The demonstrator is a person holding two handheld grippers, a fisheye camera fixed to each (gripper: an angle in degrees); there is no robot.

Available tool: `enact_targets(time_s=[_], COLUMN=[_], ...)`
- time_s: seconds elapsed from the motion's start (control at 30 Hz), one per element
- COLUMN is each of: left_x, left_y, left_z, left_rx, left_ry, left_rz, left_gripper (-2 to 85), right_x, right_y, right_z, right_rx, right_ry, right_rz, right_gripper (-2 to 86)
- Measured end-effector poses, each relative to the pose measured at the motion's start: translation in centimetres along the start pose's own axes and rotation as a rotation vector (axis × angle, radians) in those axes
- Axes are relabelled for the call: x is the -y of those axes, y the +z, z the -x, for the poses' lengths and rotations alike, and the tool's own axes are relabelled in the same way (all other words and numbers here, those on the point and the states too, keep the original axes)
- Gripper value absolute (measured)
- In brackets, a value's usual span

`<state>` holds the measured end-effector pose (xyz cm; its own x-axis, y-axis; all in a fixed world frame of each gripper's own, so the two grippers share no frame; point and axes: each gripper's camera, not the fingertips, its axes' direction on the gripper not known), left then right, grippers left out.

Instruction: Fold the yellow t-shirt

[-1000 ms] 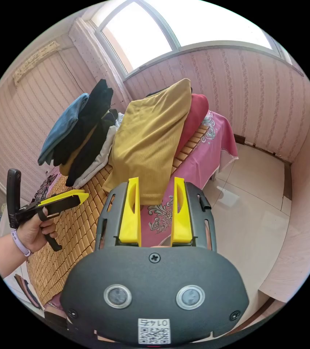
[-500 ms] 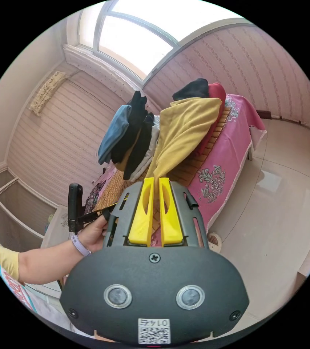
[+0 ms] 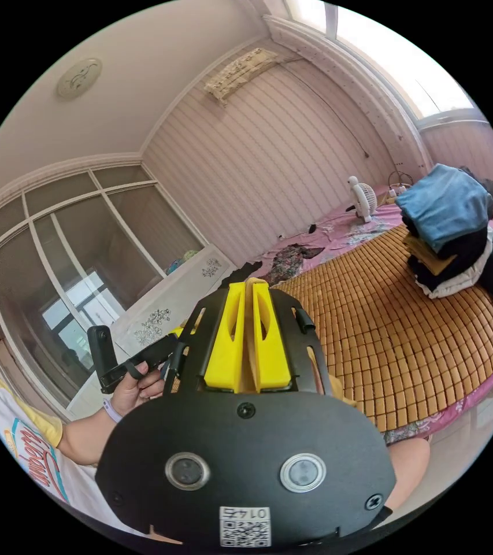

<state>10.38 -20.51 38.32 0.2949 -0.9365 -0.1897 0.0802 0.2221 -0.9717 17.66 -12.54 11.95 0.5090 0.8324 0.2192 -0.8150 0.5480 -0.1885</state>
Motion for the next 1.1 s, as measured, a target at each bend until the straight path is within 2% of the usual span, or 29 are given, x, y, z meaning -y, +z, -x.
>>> enact_targets(time_s=[0.13, 0.23, 0.3, 0.4, 0.57, 0.73, 0.9, 0.97, 1.1], left_x=[0.8, -0.6, -2.8, -6.2, -10.8, -12.3, -12.3, -12.5, -12.7], left_y=[-7.7, -10.4, -10.2, -8.5, -6.8, -7.1, -6.6, -6.8, -9.2], left_z=[1.5, 3.8, 6.0, 7.7, 9.4, 8.8, 6.4, 6.3, 7.8], left_rx=[0.105, 0.128, 0.149, 0.228, 0.178, 0.138, 0.106, 0.102, 0.101], left_ry=[0.008, -0.056, -0.130, -0.162, -0.234, -0.166, 0.092, 0.095, 0.027], left_rz=[-0.127, -0.138, -0.065, 0.097, 0.272, 0.325, 0.414, 0.427, 0.407], left_gripper=[-0.6, -0.6, -0.6, -0.5, -0.4, -0.2, 1.8, 2.6, 5.7], right_x=[1.9, 1.0, -0.3, -2.9, -5.8, -7.0, -5.9, -5.1, -1.5], right_y=[3.2, 5.7, 7.7, 10.3, 11.4, 15.3, 19.2, 19.9, 18.6], right_z=[3.8, 2.3, 0.5, -3.9, -8.9, -12.8, -13.5, -14.6, -17.0], right_rx=[0.018, 0.008, -0.024, -0.076, 0.045, 0.332, 0.414, 0.499, 0.587], right_ry=[-0.138, -0.111, -0.112, 0.026, 0.242, 0.493, 0.442, 0.506, 0.598], right_rz=[0.000, 0.102, 0.221, 0.447, 0.583, 0.728, 0.926, 0.927, 0.715], right_gripper=[1.6, 1.8, 1.8, 2.7, 4.0, 6.8, 9.5, 9.8, 10.4])
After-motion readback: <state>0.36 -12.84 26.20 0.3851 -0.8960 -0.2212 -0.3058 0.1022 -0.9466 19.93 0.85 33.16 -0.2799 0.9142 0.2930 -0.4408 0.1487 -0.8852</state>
